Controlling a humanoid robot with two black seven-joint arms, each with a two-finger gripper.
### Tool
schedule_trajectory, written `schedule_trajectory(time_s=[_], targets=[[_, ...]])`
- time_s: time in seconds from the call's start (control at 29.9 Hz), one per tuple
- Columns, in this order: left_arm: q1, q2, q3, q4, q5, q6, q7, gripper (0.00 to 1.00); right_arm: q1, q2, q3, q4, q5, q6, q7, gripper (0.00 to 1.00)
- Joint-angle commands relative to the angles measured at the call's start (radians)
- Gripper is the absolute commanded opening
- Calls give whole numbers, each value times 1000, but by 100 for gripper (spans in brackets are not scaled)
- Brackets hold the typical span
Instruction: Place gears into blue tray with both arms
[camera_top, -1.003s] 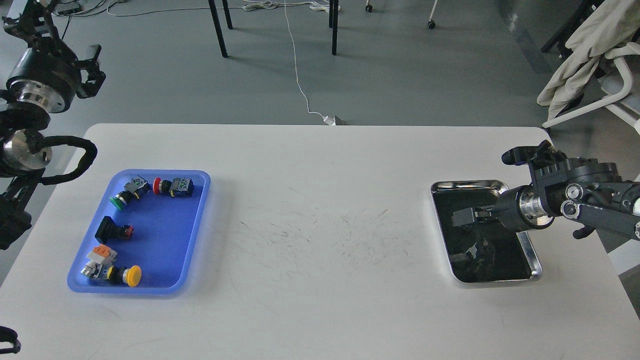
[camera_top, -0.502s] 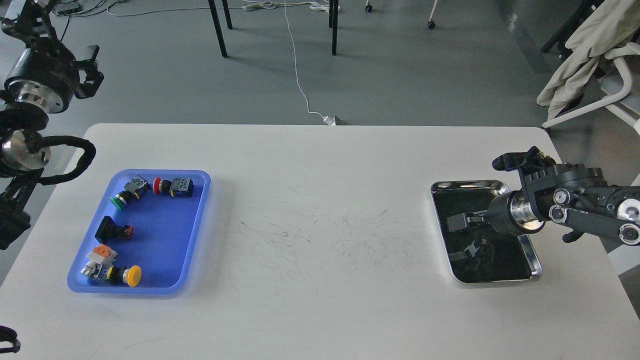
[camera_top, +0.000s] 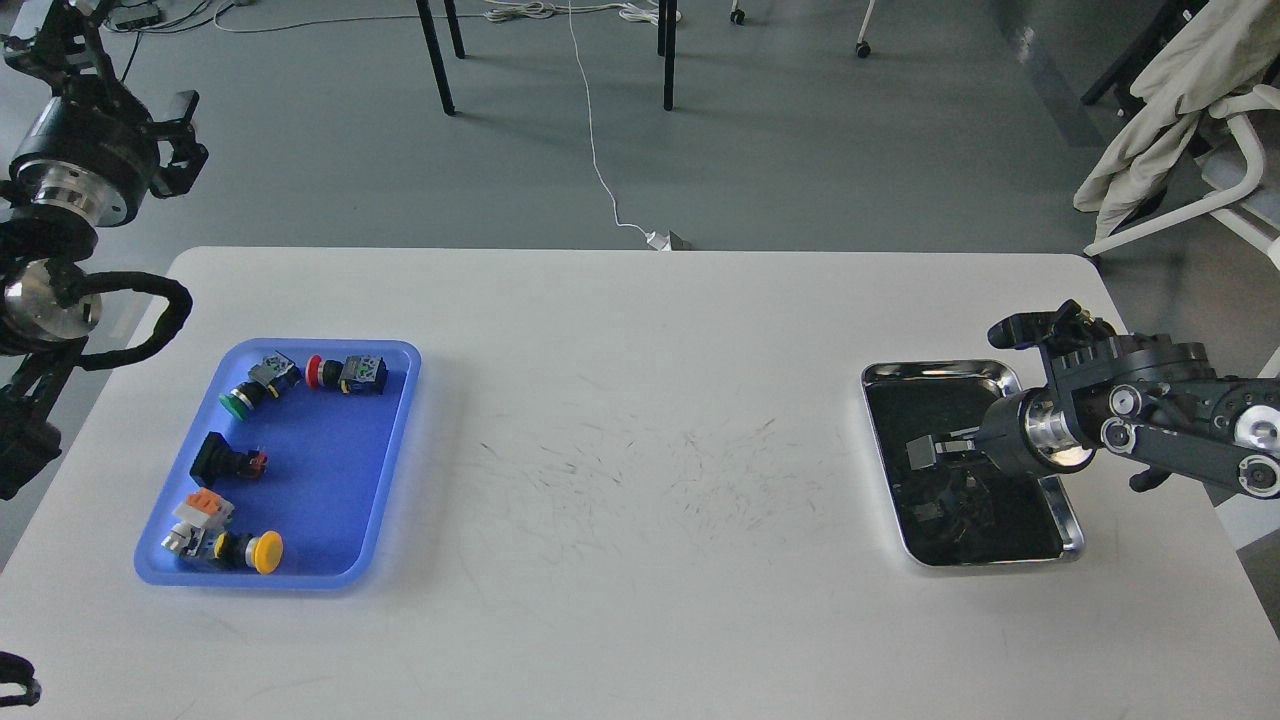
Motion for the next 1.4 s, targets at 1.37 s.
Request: schedule_trajectory(time_s=[1.37], targets=[[-40, 6, -2, 3, 2, 2, 1, 98, 190, 491, 67, -82, 305, -229, 162, 2]])
